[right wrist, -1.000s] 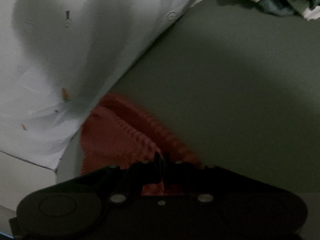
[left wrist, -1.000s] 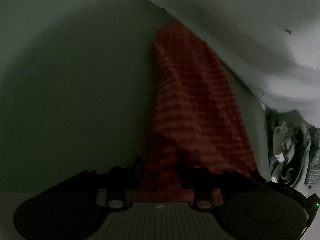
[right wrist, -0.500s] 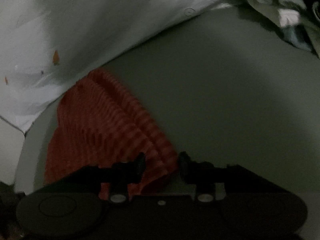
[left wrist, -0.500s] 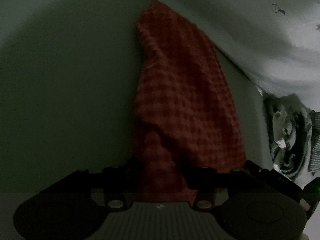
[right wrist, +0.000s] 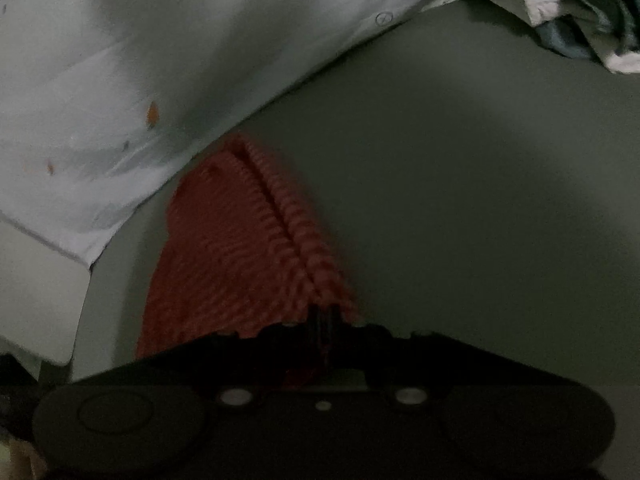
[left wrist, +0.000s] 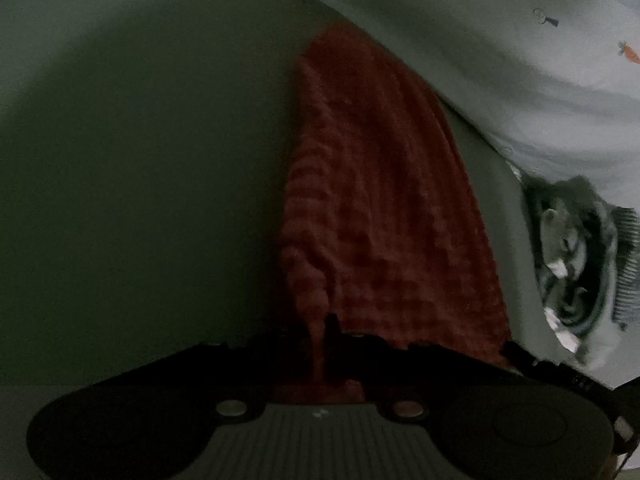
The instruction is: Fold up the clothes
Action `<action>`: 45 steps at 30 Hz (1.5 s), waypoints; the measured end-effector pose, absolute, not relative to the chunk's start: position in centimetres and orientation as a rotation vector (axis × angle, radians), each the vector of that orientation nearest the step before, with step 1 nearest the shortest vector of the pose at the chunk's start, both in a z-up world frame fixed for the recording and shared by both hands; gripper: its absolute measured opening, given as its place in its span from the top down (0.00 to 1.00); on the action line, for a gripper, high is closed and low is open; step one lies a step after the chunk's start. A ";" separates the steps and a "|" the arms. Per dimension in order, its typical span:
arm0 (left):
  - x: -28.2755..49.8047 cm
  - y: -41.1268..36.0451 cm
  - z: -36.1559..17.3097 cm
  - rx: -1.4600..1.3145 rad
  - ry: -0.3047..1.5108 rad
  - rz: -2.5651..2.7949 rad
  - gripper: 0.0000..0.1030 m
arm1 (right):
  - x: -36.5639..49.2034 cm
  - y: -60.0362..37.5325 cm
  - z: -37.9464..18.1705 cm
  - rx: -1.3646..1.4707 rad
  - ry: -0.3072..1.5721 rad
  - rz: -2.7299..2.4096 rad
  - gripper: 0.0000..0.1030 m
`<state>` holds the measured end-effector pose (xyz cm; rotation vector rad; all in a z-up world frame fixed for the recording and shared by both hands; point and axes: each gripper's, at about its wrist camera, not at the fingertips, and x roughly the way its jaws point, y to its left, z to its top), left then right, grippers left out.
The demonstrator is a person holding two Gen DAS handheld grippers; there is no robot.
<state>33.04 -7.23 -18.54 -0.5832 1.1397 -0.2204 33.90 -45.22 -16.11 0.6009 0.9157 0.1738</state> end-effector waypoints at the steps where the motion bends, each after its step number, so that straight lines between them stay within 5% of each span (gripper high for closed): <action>1: 32.2 -6.7 -18.5 -0.596 1.142 -0.211 0.94 | 32.9 -45.2 -16.0 0.607 0.932 0.178 0.97; 5: 30.7 -4.7 -19.3 -0.695 1.143 -0.144 0.93 | 30.5 -45.1 -16.6 0.663 1.001 0.176 0.92; 9: 31.2 -4.0 -18.8 -0.677 1.122 -0.088 0.73 | 31.2 -45.6 -16.0 0.686 0.977 0.129 0.82; 15: 33.1 -3.3 -16.8 -0.675 1.026 -0.059 0.63 | 33.1 -46.4 -15.7 0.781 0.899 0.116 0.72; 45: 52.2 -5.9 -19.1 -0.555 1.087 -0.110 0.61 | 55.0 -39.8 -16.6 0.604 0.988 0.313 0.72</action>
